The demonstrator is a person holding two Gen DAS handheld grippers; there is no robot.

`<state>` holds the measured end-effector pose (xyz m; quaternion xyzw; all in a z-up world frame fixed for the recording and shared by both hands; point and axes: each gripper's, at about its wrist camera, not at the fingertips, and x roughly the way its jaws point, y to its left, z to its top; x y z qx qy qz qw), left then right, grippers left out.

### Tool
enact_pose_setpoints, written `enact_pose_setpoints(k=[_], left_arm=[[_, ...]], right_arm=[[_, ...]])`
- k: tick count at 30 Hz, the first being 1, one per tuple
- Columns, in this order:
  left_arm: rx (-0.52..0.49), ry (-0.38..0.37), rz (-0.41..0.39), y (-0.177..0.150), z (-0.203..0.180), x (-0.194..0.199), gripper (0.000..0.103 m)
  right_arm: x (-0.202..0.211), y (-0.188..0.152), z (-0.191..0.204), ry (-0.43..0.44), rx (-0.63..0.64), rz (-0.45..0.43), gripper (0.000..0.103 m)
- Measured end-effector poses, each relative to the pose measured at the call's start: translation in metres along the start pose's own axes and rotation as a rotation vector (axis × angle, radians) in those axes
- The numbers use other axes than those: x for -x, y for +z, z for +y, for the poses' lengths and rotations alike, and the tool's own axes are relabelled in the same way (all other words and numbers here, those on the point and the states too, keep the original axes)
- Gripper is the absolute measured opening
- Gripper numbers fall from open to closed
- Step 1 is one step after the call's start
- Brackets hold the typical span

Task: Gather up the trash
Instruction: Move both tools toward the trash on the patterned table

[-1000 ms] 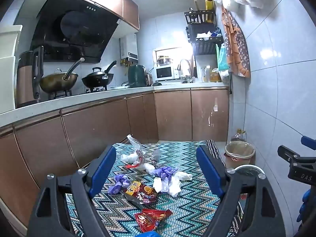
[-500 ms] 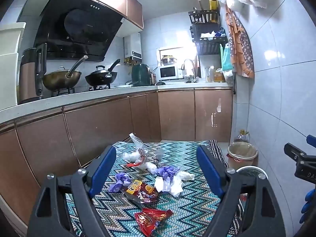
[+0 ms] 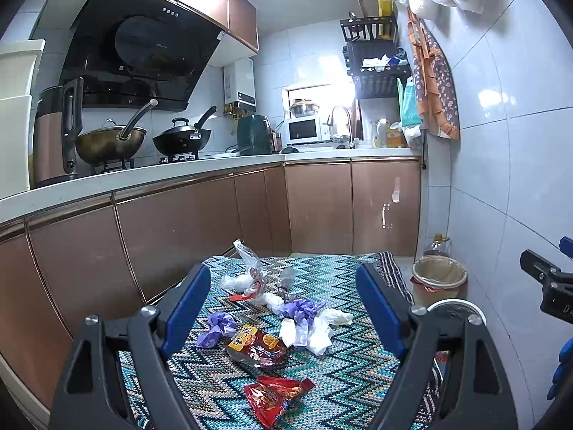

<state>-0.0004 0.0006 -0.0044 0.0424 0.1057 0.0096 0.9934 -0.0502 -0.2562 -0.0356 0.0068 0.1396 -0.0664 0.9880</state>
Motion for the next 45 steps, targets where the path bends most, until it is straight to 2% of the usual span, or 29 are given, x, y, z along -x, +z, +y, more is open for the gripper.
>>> enact_pose_setpoints(k=[7,17,32,45], left_arm=[[-0.018,-0.004,-0.003,0.002,-0.002,0.000,0.083],[-0.005,-0.054,0.047,-0.001,0.002,-0.016,0.083],[0.017,-0.043,0.127,-0.003,0.007,-0.065,0.083],[0.026,-0.066,0.173,-0.009,0.011,-0.108,0.083]], right_arm=[[-0.003,-0.001,0.004,-0.003,0.009,0.000,0.103],[-0.017,-0.003,0.006,0.020,-0.005,0.021,0.103],[-0.058,0.002,0.013,0.034,-0.010,0.056,0.103],[-0.104,-0.003,0.013,0.007,-0.017,0.139,0.103]])
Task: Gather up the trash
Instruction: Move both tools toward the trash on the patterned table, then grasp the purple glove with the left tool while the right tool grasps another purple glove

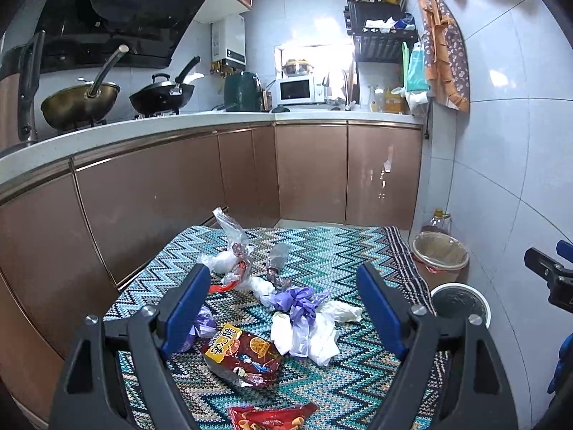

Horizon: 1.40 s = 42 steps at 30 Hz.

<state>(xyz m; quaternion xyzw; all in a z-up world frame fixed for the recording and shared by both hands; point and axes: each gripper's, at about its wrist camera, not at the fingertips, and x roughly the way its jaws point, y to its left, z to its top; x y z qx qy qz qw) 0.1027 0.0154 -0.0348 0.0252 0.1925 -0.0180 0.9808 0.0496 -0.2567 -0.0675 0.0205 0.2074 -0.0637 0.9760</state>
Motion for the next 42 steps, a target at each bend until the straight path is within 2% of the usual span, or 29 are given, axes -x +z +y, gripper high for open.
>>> enact_pose_setpoints(k=[7,12,16,20,23,26,29,32,35,37,42], left_arm=[[0.004,0.019,0.038,-0.001,0.009,-0.025,0.083],[0.056,0.007,0.120,-0.003,0.036,-0.045,0.083],[0.076,0.097,0.158,-0.008,0.069,-0.054,0.083],[0.112,0.161,0.206,-0.019,0.108,-0.057,0.083],[0.127,0.136,0.237,-0.029,0.128,-0.057,0.083],[0.112,0.099,0.266,-0.039,0.138,-0.062,0.082],[0.091,0.068,0.291,-0.049,0.141,-0.068,0.082],[0.098,0.027,0.324,-0.055,0.146,-0.081,0.081],[0.094,-0.005,0.349,-0.053,0.139,-0.093,0.079],[0.095,-0.028,0.366,-0.055,0.140,-0.102,0.071],[0.116,-0.053,0.396,-0.062,0.147,-0.120,0.069]], right_arm=[[-0.025,0.003,0.009,0.036,0.013,0.033,0.103],[-0.046,0.006,0.024,0.115,0.052,0.076,0.103],[-0.063,0.003,0.043,0.207,0.094,0.121,0.102],[-0.082,-0.006,0.065,0.324,0.126,0.184,0.094],[-0.096,-0.015,0.082,0.398,0.143,0.237,0.087],[-0.111,-0.024,0.099,0.485,0.154,0.302,0.068],[-0.124,-0.030,0.114,0.548,0.165,0.355,0.056],[-0.137,-0.030,0.131,0.607,0.170,0.391,0.047],[-0.145,-0.027,0.148,0.658,0.182,0.412,0.046],[-0.149,-0.026,0.157,0.685,0.195,0.421,0.044],[-0.166,-0.027,0.172,0.708,0.201,0.462,0.043]])
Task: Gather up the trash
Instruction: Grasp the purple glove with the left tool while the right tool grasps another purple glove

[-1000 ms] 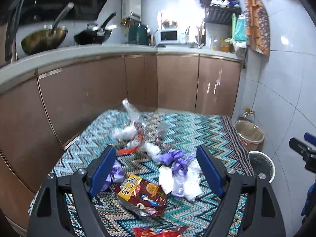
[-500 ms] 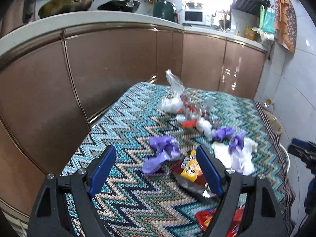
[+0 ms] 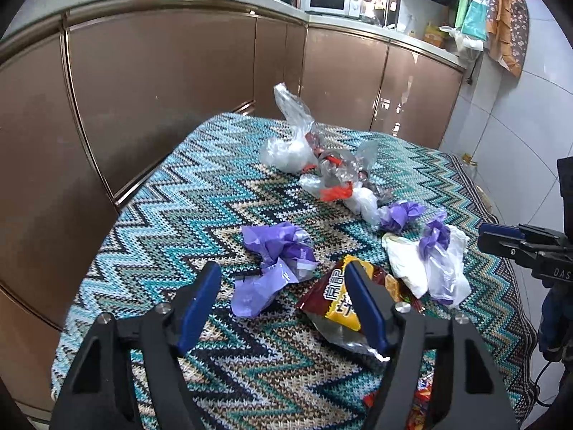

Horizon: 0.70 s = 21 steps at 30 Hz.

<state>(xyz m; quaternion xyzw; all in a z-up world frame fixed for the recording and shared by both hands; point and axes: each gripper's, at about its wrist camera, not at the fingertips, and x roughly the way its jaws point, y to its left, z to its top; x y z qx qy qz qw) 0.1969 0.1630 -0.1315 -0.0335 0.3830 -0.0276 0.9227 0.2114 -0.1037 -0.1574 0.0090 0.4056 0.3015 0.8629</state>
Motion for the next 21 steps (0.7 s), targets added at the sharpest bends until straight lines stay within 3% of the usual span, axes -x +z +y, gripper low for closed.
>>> enact_pose_setpoints(k=[4,9,13,21], left_arm=[[0.021,-0.023,0.031,0.002,0.008,-0.015,0.058],[0.047,-0.039,0.059,0.001,0.017,-0.027,0.057],[0.062,-0.048,0.090,-0.001,0.021,-0.038,0.048],[0.110,-0.065,0.142,-0.008,0.032,-0.057,0.042]], right_arm=[[-0.013,0.008,0.004,0.013,0.015,0.013,0.043],[-0.023,0.010,0.006,0.029,0.018,0.035,0.043],[-0.033,0.011,0.006,0.041,0.010,0.051,0.043],[-0.050,0.018,0.001,0.049,-0.004,0.071,0.043]])
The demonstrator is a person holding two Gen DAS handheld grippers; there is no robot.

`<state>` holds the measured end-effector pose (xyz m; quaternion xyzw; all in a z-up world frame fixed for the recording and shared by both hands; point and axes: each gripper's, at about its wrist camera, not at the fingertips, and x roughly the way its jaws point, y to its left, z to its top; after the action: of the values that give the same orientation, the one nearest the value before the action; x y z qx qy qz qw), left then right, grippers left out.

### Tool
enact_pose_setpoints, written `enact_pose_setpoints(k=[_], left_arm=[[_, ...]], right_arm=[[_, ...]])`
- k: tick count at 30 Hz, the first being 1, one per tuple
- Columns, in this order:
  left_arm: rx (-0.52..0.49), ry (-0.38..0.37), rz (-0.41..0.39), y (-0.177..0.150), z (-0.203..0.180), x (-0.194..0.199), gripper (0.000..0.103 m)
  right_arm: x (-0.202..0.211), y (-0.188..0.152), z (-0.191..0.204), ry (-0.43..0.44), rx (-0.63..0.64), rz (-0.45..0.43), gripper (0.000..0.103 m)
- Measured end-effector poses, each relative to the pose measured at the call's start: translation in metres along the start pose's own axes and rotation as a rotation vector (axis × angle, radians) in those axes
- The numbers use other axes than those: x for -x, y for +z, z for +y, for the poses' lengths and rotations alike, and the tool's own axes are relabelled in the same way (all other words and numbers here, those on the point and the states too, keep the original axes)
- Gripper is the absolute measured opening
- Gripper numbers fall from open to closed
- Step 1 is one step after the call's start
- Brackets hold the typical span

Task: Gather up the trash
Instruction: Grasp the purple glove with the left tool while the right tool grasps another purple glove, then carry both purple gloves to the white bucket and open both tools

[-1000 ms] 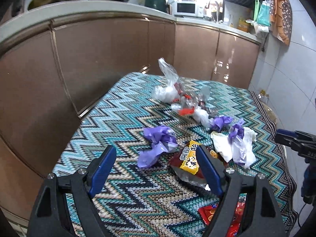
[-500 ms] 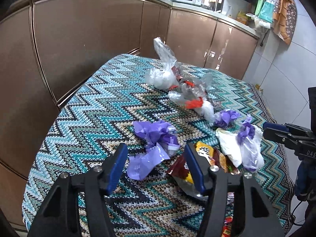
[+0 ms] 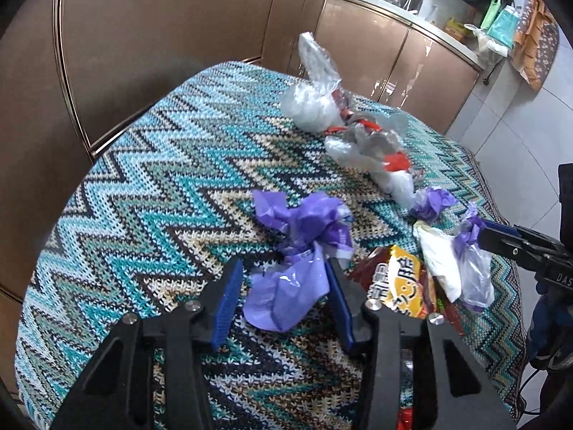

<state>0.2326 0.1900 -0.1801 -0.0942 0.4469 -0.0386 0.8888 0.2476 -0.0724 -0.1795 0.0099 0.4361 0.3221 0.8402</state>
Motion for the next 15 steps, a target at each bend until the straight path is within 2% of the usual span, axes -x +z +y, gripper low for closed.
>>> enact_pose_setpoints(k=[3,5,6,7,15], left_arm=[[0.010,-0.005,0.020,-0.001,0.003,-0.007,0.034],[0.011,-0.020,0.023,-0.002,0.003,-0.008,0.024],[0.011,-0.023,0.021,-0.003,0.003,-0.008,0.016],[0.012,-0.022,0.018,-0.003,0.002,-0.008,0.015],[0.023,0.006,-0.067,-0.007,0.004,0.024,0.014]], right_arm=[[-0.007,0.002,0.000,0.004,0.002,0.012,0.039],[-0.011,0.002,0.000,0.010,0.003,0.023,0.026],[-0.012,0.001,0.000,0.013,0.005,0.026,0.020],[-0.012,0.001,0.001,0.017,0.008,0.028,0.012],[0.017,0.001,0.016,0.036,0.043,-0.052,0.012]])
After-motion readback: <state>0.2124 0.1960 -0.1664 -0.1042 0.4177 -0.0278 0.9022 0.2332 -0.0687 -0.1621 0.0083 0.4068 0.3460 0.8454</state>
